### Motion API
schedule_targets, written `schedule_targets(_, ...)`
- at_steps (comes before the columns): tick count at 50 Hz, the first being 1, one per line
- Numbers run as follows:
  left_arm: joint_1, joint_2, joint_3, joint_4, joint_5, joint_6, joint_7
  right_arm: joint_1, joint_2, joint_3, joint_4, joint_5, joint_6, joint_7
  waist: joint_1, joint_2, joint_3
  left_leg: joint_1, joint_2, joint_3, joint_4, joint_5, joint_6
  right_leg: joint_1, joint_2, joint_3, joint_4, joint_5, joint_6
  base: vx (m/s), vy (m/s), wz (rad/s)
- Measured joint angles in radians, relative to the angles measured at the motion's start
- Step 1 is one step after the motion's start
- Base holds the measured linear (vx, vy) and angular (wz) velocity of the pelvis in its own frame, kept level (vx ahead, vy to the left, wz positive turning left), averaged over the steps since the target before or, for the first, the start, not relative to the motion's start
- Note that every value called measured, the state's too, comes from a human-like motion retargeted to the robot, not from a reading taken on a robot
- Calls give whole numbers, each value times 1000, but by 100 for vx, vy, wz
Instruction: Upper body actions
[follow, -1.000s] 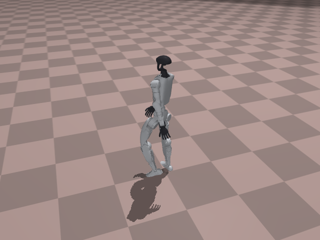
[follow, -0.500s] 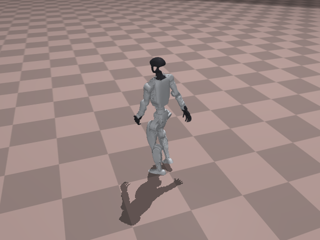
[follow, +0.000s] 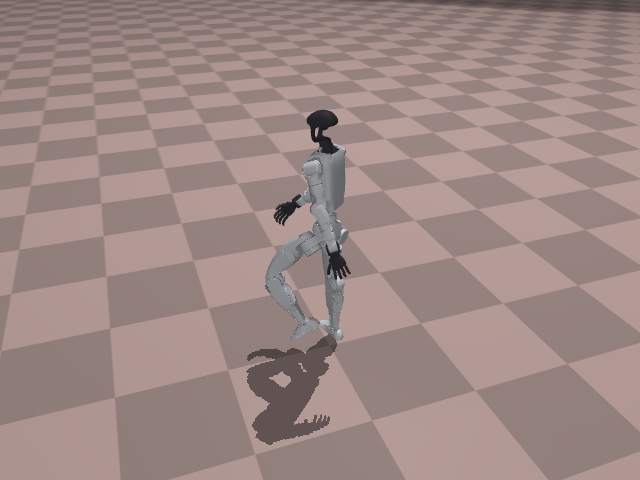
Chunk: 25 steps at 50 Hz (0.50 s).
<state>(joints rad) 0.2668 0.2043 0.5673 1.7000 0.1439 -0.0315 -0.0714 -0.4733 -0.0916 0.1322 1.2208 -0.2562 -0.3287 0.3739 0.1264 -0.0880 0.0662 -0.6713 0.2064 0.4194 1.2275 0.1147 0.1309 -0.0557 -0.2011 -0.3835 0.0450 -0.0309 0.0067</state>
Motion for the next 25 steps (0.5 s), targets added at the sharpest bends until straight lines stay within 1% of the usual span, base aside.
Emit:
schedule_targets(3,-31,-9,-23,0,-5,11,11,92,5,-11,44,-54,18,26,-44,1,-22,102,-57,-55,-135,33,-29,36,5,-25,-16,-5,6,19,6,34)
schedule_targets(6,-90,-27,-70,0,-11,4,16,225,3,-51,111,-142,50,-2,-79,-5,-43,299,-146,-100,-433,82,-51,77,9,-46,-11,-27,13,31,7,27)
schedule_targets(7,-119,-36,-88,0,-11,-2,16,274,-2,-73,140,-166,63,-19,-84,-4,-48,376,-180,-126,-558,74,-70,86,16,-49,1,-40,13,33,6,-7)
schedule_targets(8,-158,-47,-110,0,-7,-10,15,335,-10,-103,182,-188,82,-40,-85,2,-53,469,-222,-172,-716,12,-104,92,31,-48,23,-61,10,36,5,-21)
schedule_targets(10,-229,-67,-159,0,-6,-36,23,439,-32,-167,273,-219,117,-76,-93,36,-62,640,-223,-143,-981,-132,-114,96,81,-51,100,-111,7,37,5,-19)
schedule_targets(11,-273,-82,-187,0,-13,-54,37,480,-51,-204,325,-232,141,-95,-115,52,-65,680,-230,-152,-1072,-140,-85,80,98,-61,169,-108,8,31,7,13)
schedule_targets(12,-320,-95,-212,0,-20,-73,47,517,-73,-239,374,-239,165,-116,-142,66,-67,712,-233,-163,-1151,-137,-64,55,104,-76,252,-77,14,23,9,38)
schedule_targets(13,-373,-107,-232,0,-25,-93,47,549,-97,-269,418,-234,188,-141,-175,75,-70,729,-226,-178,-1204,-112,-62,12,88,-102,358,8,29,8,9,41)
schedule_targets(15,-478,-134,-249,-52,-15,-114,13,597,-146,-329,479,-182,224,-207,-241,90,-61,711,-195,-152,-1237,-87,-83,-126,16,-124,593,175,72,-14,9,48)
schedule_targets(16,-524,-139,-266,-84,-18,-120,-25,638,-166,-360,479,-127,235,-240,-281,101,-54,689,-199,-200,-1233,-84,-70,-200,-3,-113,694,196,41,-20,9,58)
schedule_targets(17,-573,-140,-284,-118,-19,-124,-66,675,-182,-393,479,-63,245,-267,-310,109,-40,671,-198,-231,-1225,-82,-61,-264,-25,-107,787,196,13,-24,7,41)
schedule_targets(19,-661,-135,-313,-202,7,-126,-131,729,-199,-464,479,112,267,-285,-317,110,20,658,-180,-227,-1200,-83,-56,-335,-67,-111,915,135,-31,-31,-2,-2)
schedule_targets(20,-686,-143,-317,-254,40,-131,-141,755,-204,-497,479,211,284,-286,-312,110,52,664,-173,-225,-1190,-86,-53,-356,-78,-113,956,123,-47,-22,-5,-9)
schedule_targets(21,-696,-154,-331,-288,53,-143,-122,775,-203,-525,479,288,286,-303,-305,111,65,665,-166,-224,-1182,-88,-55,-367,-76,-108,972,115,-49,-15,-4,-7)
schedule_targets(22,-704,-165,-350,-321,60,-160,-96,798,-201,-558,479,363,274,-333,-298,114,71,665,-160,-224,-1176,-90,-57,-379,-72,-103,983,109,-44,-5,-3,-3)
schedule_targets(23,-706,-178,-377,-353,58,-190,-57,826,-194,-598,479,438,230,-389,-291,120,65,663,-157,-225,-1174,-93,-57,-389,-64,-97,982,105,-25,6,-6,-12)
schedule_targets(25,-690,-191,-418,-387,35,-244,-6,870,-186,-638,479,521,112,-457,-274,119,33,669,-163,-208,-1186,-93,-57,-389,-43,-80,948,113,7,19,-9,-37)
